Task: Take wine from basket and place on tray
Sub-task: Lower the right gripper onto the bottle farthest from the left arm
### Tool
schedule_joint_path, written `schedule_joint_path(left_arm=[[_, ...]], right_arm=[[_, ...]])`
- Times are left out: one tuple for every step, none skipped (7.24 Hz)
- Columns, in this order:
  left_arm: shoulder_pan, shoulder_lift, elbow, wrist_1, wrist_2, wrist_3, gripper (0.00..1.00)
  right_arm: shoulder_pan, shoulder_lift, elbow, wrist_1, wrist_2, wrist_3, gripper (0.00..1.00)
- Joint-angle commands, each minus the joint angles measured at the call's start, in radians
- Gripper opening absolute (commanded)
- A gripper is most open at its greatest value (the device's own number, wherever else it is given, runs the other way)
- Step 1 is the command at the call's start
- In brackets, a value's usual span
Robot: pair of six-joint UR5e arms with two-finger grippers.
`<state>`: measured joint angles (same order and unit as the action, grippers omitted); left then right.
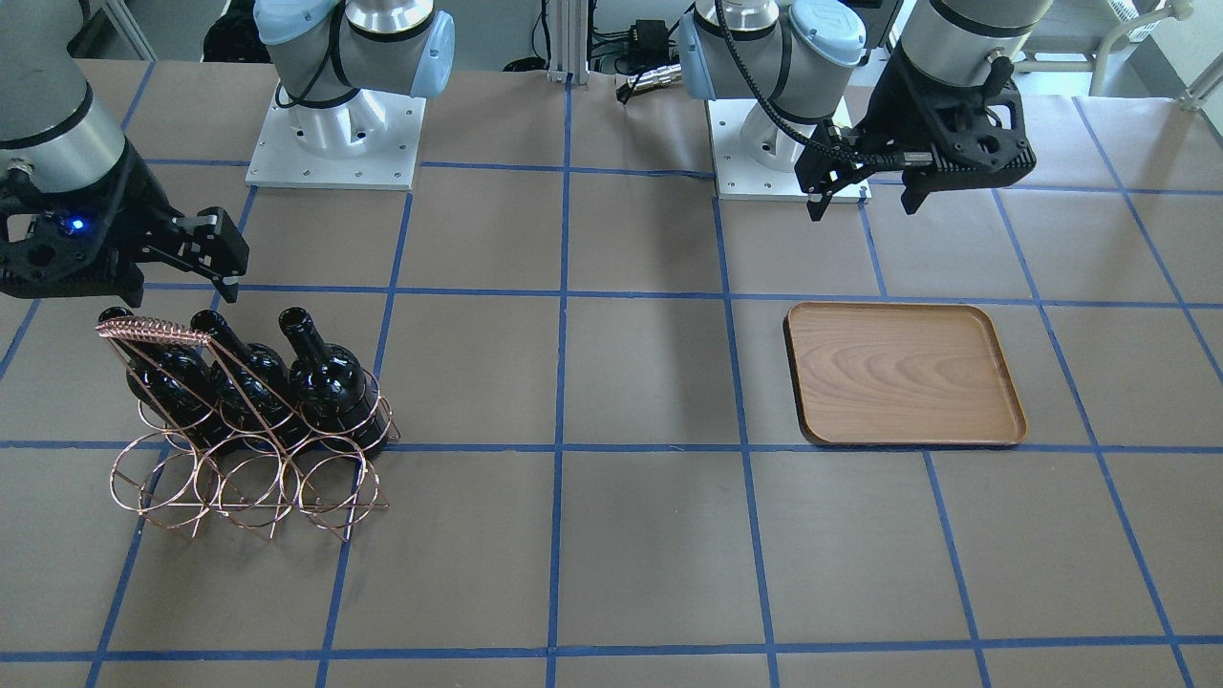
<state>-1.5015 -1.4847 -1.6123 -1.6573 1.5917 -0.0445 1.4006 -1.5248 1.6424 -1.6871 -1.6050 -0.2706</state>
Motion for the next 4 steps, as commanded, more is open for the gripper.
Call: schedule_joint_path(left_arm=[[0.000,0.003,-0.001,0.001,0.001,0.000,1.00],[0.000,0.003,-0.003,-0.001,0.001,0.000,1.00],[0.001,0.003,-0.003,-0.001,0.001,0.000,1.00],[0.000,0.003,-0.003,-0.001,0.001,0.000,1.00]], right_arm=[[0.000,0.038,0.004,-0.022,0.005,0.007,0.85],[0.001,0.047,0.004,-0.031,0.010,0.008,0.85],[0.001,0.051,0.007,-0.031,0.007,0.008,0.85],[0.001,0.051,0.020,-0.031,0.002,0.008,0.83]])
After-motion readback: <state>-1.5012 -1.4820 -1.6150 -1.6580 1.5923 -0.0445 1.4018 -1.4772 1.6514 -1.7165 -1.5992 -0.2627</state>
